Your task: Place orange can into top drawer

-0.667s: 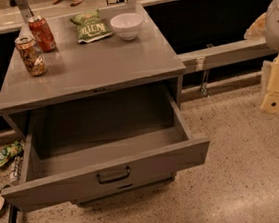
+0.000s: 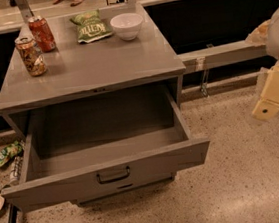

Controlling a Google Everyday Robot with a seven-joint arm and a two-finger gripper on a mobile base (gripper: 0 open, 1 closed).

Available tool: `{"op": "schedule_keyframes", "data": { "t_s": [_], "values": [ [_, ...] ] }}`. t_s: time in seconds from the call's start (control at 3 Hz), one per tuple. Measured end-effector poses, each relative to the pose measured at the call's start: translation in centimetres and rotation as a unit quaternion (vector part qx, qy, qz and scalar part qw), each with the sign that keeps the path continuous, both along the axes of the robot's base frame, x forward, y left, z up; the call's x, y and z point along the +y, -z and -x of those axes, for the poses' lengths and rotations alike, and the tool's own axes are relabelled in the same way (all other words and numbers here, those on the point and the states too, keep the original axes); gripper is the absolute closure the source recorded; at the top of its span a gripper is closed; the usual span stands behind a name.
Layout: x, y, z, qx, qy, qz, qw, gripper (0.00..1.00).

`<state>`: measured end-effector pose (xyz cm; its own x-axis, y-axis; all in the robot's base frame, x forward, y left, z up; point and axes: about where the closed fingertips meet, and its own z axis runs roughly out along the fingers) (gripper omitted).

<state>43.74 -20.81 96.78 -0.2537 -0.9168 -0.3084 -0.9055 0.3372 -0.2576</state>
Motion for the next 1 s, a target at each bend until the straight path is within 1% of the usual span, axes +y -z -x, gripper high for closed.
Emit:
{"op": "schedule_keyframes", "data": {
  "t_s": [0.33,0.67,1.0],
  "values": [
    [2.9,1.5,-1.7,-0.025,-0.006,-0.050,0.9984,0.00],
    [6.4,3.1,-4.3,-0.034,-0.027,-0.119,0.9919,0.00],
    [9.7,5.1,-7.2,-0.020,-0.041,-0.171,0.9842,0.00]
  ]
}}
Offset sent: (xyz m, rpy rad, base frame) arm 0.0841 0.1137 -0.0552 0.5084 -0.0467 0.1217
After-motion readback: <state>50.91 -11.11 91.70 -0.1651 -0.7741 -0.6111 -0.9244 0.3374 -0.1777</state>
